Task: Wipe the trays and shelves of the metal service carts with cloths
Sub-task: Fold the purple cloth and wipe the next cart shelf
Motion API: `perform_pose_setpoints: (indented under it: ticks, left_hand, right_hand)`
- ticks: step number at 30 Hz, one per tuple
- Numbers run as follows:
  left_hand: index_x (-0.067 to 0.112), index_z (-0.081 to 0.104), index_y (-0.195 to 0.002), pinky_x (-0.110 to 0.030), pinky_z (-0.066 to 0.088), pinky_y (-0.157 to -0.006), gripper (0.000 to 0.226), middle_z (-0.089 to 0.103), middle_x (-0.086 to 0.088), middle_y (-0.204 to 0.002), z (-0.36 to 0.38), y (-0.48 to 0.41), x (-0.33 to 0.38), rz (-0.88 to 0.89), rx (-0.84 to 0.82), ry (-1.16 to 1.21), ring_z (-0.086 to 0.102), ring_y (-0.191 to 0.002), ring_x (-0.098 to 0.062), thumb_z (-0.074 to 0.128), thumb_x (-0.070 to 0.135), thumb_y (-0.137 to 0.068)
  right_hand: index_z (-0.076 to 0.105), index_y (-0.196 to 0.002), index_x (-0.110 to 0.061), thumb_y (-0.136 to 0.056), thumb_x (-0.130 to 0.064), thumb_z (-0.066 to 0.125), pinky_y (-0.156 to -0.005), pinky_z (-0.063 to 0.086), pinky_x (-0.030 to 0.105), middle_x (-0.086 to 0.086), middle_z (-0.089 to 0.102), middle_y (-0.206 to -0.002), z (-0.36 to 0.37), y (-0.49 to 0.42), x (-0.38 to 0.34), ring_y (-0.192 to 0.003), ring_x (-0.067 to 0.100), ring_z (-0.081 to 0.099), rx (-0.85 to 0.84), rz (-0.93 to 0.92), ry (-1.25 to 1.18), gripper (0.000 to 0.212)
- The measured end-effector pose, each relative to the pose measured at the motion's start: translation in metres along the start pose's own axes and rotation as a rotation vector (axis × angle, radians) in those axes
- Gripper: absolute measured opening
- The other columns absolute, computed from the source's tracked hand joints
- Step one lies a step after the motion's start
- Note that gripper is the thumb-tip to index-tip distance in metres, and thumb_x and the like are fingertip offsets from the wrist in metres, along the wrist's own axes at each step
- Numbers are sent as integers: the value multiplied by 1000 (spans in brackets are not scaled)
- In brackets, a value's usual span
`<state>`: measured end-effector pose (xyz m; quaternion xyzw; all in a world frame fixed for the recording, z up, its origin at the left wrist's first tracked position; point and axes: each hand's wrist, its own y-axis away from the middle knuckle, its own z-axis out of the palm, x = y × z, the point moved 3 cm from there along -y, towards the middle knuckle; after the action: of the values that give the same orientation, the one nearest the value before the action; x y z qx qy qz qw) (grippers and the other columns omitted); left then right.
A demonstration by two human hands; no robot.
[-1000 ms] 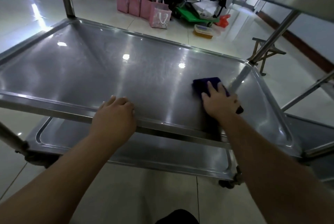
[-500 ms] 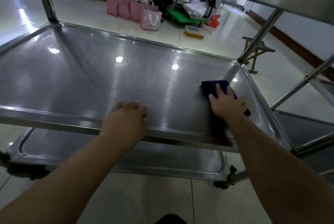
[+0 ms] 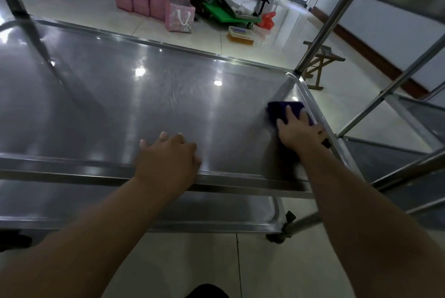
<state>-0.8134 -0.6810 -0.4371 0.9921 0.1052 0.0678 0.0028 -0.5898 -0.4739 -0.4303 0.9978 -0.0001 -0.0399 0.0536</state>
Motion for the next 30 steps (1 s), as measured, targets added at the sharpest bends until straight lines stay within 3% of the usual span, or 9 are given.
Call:
perform_pose_setpoints:
  ticks: [4,7,11,14,16,21,23,26,30]
  left_hand:
    - [21,56,-107,-56,37,-97,32,55,-9,-113,-1,-5,8,-27,15,35,48,-116,-40,40,45,-92]
    - [25,54,-113,-49,37,-102,29,52,-2,-122,7,-5,19,144,50,150,46,-119,-32,38,38,-92]
    - [32,55,-123,-48,27,-108,35,43,5,-142,16,-10,26,169,14,128,37,-131,-29,33,35,-96]
    - [28,60,-114,-51,32,-106,36,55,2,-127,12,-13,31,152,25,83,45,-121,-32,33,42,-95]
    - [25,63,-105,-54,36,-104,40,58,1,-117,8,-15,35,123,13,79,49,-115,-34,33,49,-92]
    - [24,62,-100,-55,39,-99,47,57,1,-114,6,-11,35,86,15,57,50,-112,-33,32,58,-89]
    - [24,62,-101,-55,39,-100,48,57,0,-117,8,-11,34,93,22,51,49,-114,-34,31,58,-89]
    - [23,62,-104,-56,37,-99,47,56,-2,-121,11,-13,37,90,34,28,47,-119,-38,32,57,-89]
    - [23,63,-101,-57,41,-94,51,59,-2,-116,13,-12,37,101,77,20,48,-116,-41,27,56,-88]
  right_hand:
    - [1,-143,-54,-93,-62,22,-103,19,47,-10,2,-159,20,40,-39,-130,39,19,53,-484,76,55]
    - [-5,-135,-65,-85,-68,18,-93,22,35,-15,5,-158,22,57,-10,-124,27,24,52,-709,116,54]
    - [8,-145,-50,-96,-56,27,-108,21,46,-7,9,-159,1,0,52,-134,34,25,92,-340,148,53]
    - [8,-148,-43,-97,-54,23,-110,12,56,-3,5,-159,-7,-26,54,-137,42,13,80,15,66,54]
    - [5,-148,-43,-97,-53,23,-110,9,59,-2,2,-159,-6,-23,31,-137,45,9,47,0,59,55]
    - [2,-141,-57,-95,-56,27,-105,22,49,-11,7,-158,11,29,32,-130,35,22,45,-542,116,53]
    - [4,-143,-54,-96,-54,27,-107,24,50,-10,9,-158,5,29,65,-132,34,24,70,-455,154,52]
    - [10,-149,-40,-99,-48,26,-112,17,56,-2,7,-159,-9,21,103,-138,41,16,69,-16,48,52]
    - [7,-150,-34,-100,-45,24,-112,15,57,3,6,-159,8,60,70,-141,38,10,40,-123,123,55]
